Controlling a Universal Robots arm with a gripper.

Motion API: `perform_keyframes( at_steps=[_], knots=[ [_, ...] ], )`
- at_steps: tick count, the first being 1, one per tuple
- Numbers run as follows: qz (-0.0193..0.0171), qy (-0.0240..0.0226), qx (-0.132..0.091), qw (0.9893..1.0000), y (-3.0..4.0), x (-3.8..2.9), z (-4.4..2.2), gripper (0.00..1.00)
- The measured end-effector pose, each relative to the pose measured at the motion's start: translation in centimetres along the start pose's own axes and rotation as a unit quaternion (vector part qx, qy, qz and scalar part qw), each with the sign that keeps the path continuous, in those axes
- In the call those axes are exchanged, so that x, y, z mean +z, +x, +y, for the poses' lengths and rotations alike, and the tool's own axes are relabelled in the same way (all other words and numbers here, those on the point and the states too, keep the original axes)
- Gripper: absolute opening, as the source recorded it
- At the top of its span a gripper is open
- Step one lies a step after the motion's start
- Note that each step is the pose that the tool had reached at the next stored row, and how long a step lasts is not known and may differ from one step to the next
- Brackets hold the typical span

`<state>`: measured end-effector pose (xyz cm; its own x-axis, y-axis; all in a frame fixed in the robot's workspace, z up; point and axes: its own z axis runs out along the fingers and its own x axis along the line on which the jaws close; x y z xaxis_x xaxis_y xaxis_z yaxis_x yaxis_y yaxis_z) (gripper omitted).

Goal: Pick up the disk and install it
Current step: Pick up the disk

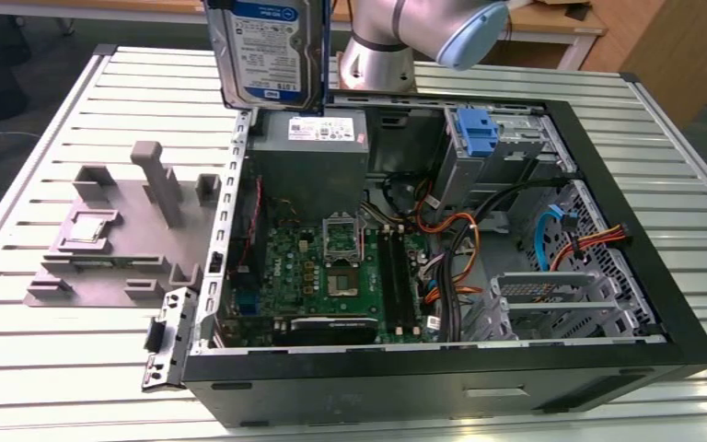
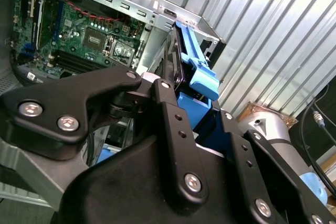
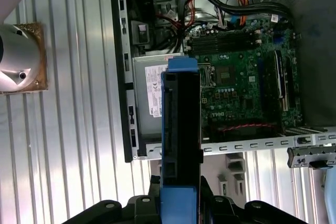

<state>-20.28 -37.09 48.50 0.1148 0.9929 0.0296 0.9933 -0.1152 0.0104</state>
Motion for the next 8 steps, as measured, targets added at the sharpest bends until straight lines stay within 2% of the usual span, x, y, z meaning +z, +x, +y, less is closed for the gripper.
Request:
perform_keyframes(
  at_steps=[8],
  knots=[
    [0.0000, -0.0001, 0.002, 1.0000, 0.05, 0.01, 0.74, 0.36]
  ],
)
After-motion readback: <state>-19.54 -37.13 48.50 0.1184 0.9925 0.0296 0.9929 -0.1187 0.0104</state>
